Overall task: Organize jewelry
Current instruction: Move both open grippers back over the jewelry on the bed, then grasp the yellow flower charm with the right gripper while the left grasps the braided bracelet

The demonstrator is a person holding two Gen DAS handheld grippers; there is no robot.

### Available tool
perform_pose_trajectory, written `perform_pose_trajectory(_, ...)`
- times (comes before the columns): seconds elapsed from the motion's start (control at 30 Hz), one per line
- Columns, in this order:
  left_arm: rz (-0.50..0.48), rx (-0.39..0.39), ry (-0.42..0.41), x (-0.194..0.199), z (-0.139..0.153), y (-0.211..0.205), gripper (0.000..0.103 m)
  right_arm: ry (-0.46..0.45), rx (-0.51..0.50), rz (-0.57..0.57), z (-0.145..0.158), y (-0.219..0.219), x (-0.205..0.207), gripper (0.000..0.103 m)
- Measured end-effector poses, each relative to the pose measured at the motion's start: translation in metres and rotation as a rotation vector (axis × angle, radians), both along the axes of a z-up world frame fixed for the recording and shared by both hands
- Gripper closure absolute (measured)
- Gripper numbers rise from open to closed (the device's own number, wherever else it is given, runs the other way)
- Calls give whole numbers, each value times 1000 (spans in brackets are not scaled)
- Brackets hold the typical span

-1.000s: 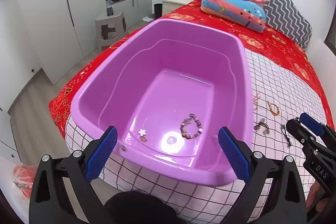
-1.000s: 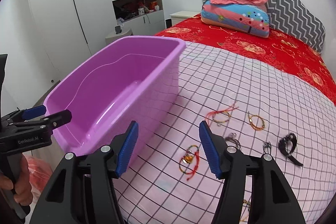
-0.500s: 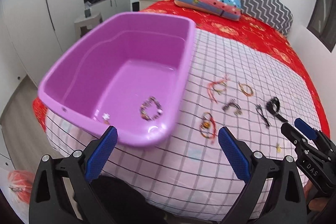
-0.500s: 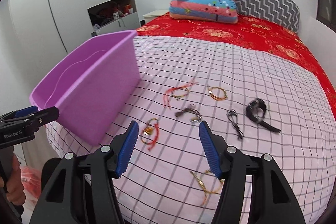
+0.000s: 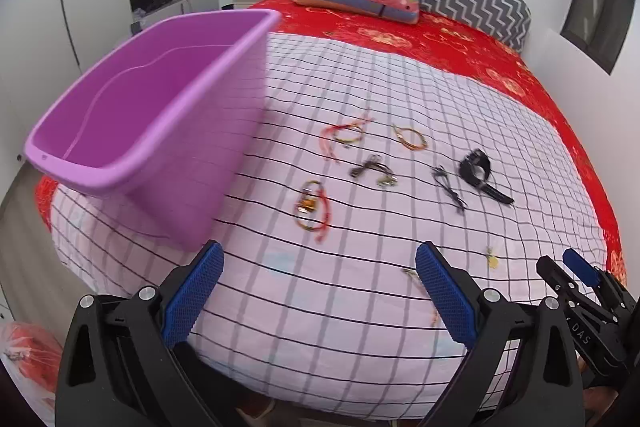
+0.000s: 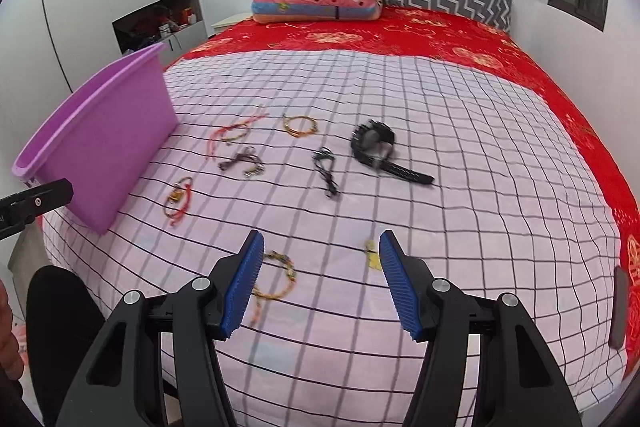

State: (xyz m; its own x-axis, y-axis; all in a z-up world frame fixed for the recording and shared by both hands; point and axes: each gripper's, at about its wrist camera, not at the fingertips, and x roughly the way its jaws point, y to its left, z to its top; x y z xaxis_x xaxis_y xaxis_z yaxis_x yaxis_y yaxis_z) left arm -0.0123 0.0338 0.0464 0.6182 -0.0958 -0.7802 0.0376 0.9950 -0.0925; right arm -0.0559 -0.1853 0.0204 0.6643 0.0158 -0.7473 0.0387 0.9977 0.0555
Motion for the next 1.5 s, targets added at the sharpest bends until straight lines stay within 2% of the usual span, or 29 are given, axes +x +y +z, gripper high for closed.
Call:
perform_pose_trajectory(0.2, -2, 18, 30, 1, -34, -48, 8, 11, -4, -6, -28, -37, -3, 45)
perform_pose_trajectory(0.37, 6, -2, 85, 4, -68, -74, 8, 29, -6, 24, -51, -52, 8, 45)
perform_pose_trajectory(0.47, 2, 13, 137, 7, -89, -87, 8, 33, 0, 54, -64, -57, 17, 45)
perform_pose_trajectory(0.67, 17, 44, 177, 6, -119, -98, 8, 41, 13, 104, -84, -64, 34, 45)
perform_pose_trajectory(0.87, 52, 51, 183, 11, -135, -102, 8, 56, 11, 159, -103, -68, 48, 45)
perform_pose_trajectory(1.13, 65, 46, 190, 21, -145, -113, 8, 70, 24, 179, -118, -74, 59, 45)
perform_pose_trajectory(1.33, 72, 37, 214, 27, -154, -117, 8, 83, -6, 203, -127, -70, 67, 45)
perform_pose_trajectory(1.5, 71, 45, 197, 29, -157, -121, 8, 102, -34, 217, -137, -67, 73, 45)
